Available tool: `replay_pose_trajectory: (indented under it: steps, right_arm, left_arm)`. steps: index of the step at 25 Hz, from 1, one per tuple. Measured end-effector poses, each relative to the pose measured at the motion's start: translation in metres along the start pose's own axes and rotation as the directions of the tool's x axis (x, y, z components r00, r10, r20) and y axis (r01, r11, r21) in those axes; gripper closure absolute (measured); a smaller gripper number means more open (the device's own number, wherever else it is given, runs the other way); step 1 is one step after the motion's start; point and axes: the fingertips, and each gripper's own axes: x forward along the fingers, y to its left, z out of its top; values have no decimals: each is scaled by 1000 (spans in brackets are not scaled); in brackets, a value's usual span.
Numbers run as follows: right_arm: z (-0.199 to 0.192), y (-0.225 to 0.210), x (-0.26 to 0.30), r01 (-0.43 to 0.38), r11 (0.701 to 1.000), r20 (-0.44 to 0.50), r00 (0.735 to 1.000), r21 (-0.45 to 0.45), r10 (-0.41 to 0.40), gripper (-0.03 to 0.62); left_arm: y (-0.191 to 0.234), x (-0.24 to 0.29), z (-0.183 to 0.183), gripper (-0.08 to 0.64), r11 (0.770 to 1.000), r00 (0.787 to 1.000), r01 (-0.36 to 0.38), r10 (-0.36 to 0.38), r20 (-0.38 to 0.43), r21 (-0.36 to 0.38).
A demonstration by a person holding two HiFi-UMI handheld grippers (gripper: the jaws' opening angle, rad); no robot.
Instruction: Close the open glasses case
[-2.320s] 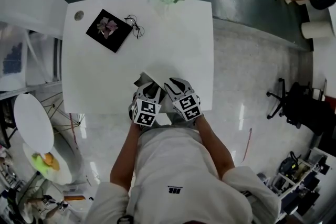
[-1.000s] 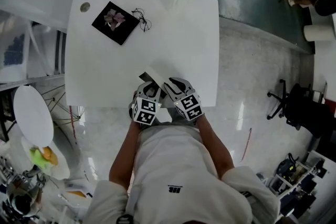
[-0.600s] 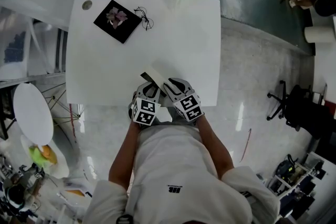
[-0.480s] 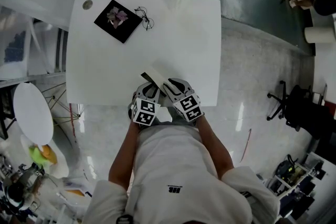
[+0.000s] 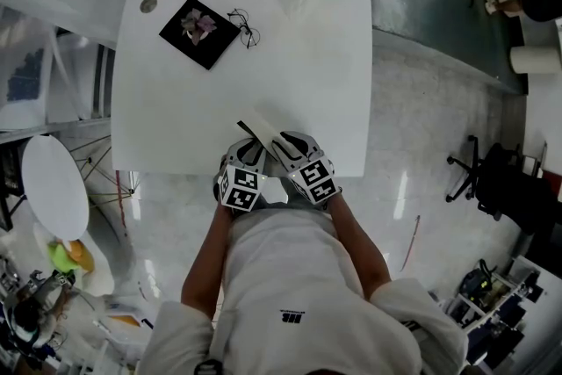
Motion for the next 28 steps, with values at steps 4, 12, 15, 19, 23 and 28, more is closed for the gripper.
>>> replay_pose_trajectory:
  steps: [4,12,15,19,23,28]
  right_arm:
    - [-1,3,1,-5,1000,-3,1000,-3,5,483]
    - [-3,7,3,-12,1000,-9,1000,-10,12,483]
    - [-3,9,4,-14,1000,-6,1000,-19,14,483]
    - [-5,10,6,-9,1000,-14,1000,-18,8,483]
    - [-4,9,6,-3,1000,-6,1000,-21,3,483]
    - [-5,13,7,-6,1000,-4,1000,-30,6,483]
  left_arm:
    - [1,-2,-4,453,1000,1000,-4,4,-6,-6]
    - [3,-2,-11,453,1000,1000,-2,2,-23,-9]
    - [3,-1,-14,453,1000,1000,-2,2,-31,-9]
    - [4,-1,-16,453,1000,999,2,-3,-37,-6]
    - [4,-1,-16,453,1000,999,7,-7,-41,-2]
    - [3,-2,-20,453,1000,998,10,-9,-59,9]
